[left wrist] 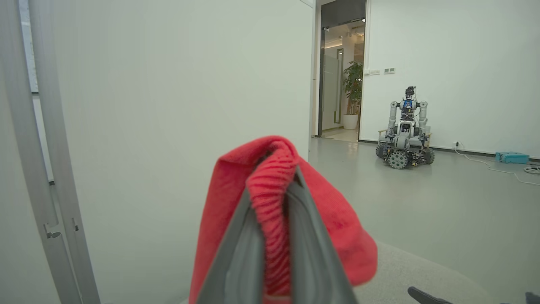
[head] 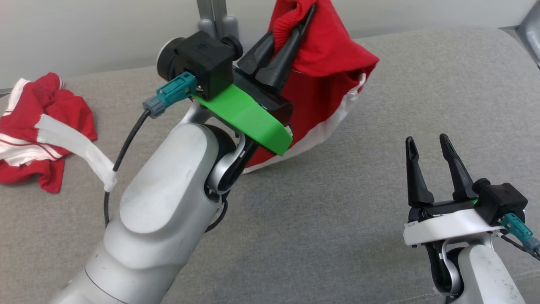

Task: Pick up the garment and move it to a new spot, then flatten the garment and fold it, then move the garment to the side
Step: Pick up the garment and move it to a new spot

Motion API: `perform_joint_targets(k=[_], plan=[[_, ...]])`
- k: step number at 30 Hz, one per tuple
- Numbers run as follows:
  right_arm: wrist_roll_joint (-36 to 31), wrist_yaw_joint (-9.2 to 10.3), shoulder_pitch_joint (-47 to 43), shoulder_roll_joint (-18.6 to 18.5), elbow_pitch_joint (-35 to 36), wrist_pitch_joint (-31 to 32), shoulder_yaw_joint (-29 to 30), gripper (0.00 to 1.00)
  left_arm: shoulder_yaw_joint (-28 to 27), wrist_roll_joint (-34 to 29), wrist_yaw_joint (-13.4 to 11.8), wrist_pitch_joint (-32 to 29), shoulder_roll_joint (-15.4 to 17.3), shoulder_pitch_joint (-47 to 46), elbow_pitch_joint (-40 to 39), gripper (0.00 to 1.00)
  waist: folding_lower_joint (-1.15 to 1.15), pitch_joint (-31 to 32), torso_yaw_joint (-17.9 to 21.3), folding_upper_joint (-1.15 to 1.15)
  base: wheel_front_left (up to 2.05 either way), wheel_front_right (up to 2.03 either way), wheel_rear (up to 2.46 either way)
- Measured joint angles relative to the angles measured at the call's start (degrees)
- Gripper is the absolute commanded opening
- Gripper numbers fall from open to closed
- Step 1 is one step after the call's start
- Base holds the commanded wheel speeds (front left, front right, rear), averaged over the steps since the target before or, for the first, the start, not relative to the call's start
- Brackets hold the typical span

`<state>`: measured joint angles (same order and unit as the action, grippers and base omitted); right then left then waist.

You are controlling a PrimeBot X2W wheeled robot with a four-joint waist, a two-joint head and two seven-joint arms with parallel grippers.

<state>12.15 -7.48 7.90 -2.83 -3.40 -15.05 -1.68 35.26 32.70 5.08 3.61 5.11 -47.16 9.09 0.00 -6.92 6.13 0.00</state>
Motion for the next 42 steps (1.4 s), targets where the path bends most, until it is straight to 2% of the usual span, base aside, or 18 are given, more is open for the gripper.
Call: perform_joint_targets(k=[4,11,15,27,29,30,31,38,42], plan=[[0.01,0.0,-0.05,0.0,0.2,0.0,0.63,1.0,0.58,1.09,-0.26,-0.09,-0.23,1.82,3.38,0.0,0.0,-0.96,1.57,0.0,0.0,0.0,0.0],[0.2,0.0,0.12,0.01,0.79,0.0,1.76,1.0,-1.21,2.05,-1.88,2.24,4.7,9.03,17.04,0.0,0.0,-4.14,2.31,0.0,0.0,0.0,0.0],[0.19,0.0,0.6,0.01,0.75,0.0,2.14,1.0,-2.63,3.2,-2.07,4.27,6.11,11.54,23.9,0.0,0.0,-5.74,2.28,0.0,0.0,0.0,0.0],[-0.11,0.0,0.63,0.01,-0.21,0.0,1.33,1.0,-4.79,6.14,-0.76,8.6,6.45,13.89,34.51,0.0,0.0,-5.44,0.92,0.0,0.0,0.0,0.0],[-0.16,0.0,0.62,0.02,-0.4,0.0,1.12,1.0,-5.04,6.45,-0.51,9.15,6.35,14.16,35.48,0.31,0.0,-5.06,0.83,0.0,0.0,0.0,0.0],[-0.18,0.0,0.6,0.02,-0.52,0.0,1.08,1.0,-5.21,6.55,-0.4,9.5,6.32,14.36,35.86,0.53,0.0,-4.83,0.78,0.0,0.0,0.0,0.0],[-0.18,0.0,0.57,0.01,-0.64,0.0,1.02,1.0,-5.41,6.58,-0.27,9.95,6.3,14.61,36.13,1.0,0.0,-4.56,0.74,0.0,0.0,0.0,0.0],[-0.31,0.0,-0.27,0.02,-1.22,0.0,0.94,1.0,-7.56,5.76,-0.33,11.21,6.47,16.69,35.6,1.0,0.0,-2.4,0.23,0.0,0.0,0.0,0.0],[-0.46,0.0,-0.64,0.02,-1.29,0.0,0.94,1.0,-11.21,3.14,-1.31,11.44,6.91,19.3,29.86,1.0,0.0,-1.07,-0.24,0.0,0.0,0.0,0.0]])
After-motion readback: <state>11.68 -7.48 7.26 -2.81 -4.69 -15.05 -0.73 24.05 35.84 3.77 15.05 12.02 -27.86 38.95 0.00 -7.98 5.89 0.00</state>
